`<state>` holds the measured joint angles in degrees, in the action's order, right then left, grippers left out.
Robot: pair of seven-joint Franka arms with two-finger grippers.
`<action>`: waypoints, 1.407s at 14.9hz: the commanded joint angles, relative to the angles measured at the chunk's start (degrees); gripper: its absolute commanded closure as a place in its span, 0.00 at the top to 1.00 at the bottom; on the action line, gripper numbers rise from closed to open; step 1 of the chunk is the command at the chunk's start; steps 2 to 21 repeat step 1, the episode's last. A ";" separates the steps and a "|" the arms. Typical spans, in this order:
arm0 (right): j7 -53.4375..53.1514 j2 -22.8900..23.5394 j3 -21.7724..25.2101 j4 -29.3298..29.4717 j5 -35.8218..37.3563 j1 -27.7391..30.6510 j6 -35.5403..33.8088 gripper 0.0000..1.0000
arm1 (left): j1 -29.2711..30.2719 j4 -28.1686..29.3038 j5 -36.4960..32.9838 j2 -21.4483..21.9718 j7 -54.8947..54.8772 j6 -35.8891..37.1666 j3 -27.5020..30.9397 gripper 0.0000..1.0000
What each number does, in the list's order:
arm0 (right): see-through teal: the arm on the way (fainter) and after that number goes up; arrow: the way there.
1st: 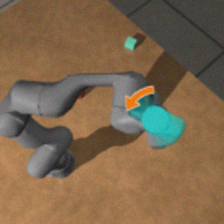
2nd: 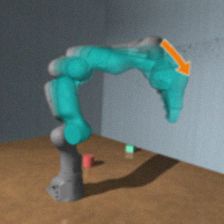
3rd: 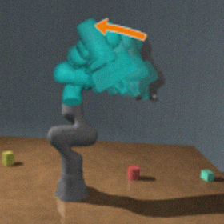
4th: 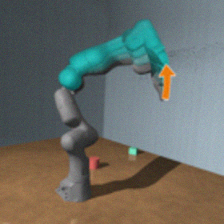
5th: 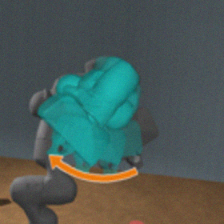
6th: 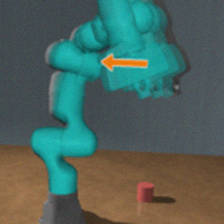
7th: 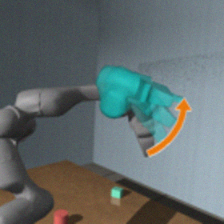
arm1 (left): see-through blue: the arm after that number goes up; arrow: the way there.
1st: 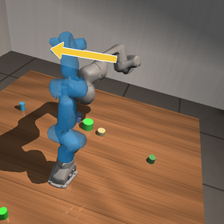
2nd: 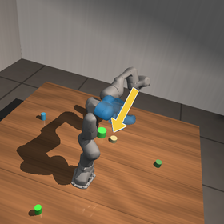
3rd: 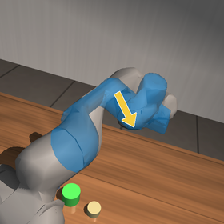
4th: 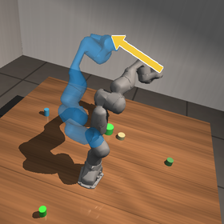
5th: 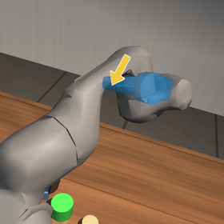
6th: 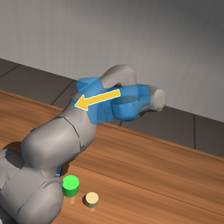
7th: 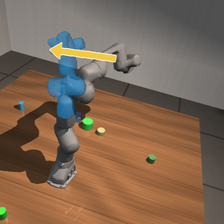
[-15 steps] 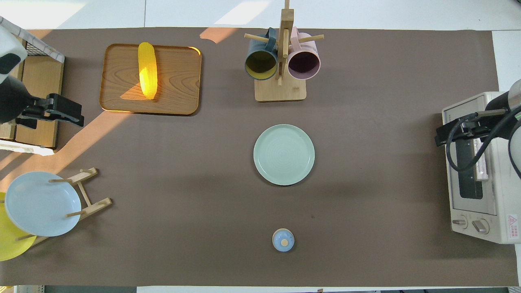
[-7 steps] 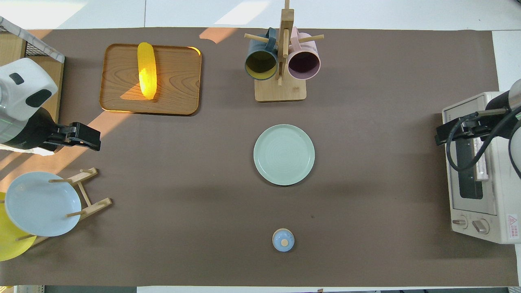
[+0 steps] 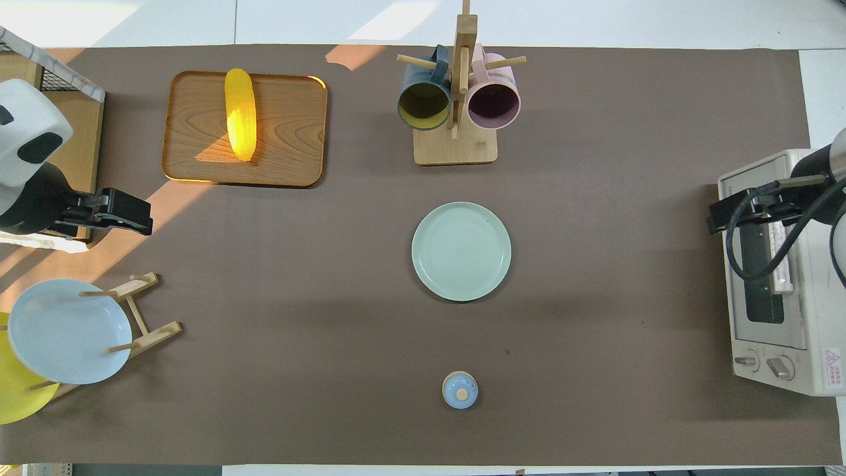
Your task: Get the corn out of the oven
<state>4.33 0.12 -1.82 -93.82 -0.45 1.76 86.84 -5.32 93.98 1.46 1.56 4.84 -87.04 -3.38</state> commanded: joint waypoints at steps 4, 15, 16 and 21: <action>-0.11 -0.73 -0.20 -0.49 0.62 -0.18 1.14 1.00 | -1.01 -0.64 -0.32 -0.24 -0.80 0.73 0.84 1.00; -0.11 -0.73 -0.20 -0.49 0.62 -0.18 1.14 1.00 | -1.01 -0.64 -0.32 -0.24 -0.80 0.73 0.84 1.00; -0.11 -0.73 -0.20 -0.49 0.62 -0.18 1.14 1.00 | -1.01 -0.64 -0.32 -0.24 -0.80 0.73 0.84 1.00; -0.11 -0.73 -0.20 -0.49 0.62 -0.18 1.14 1.00 | -1.01 -0.64 -0.32 -0.24 -0.80 0.73 0.84 1.00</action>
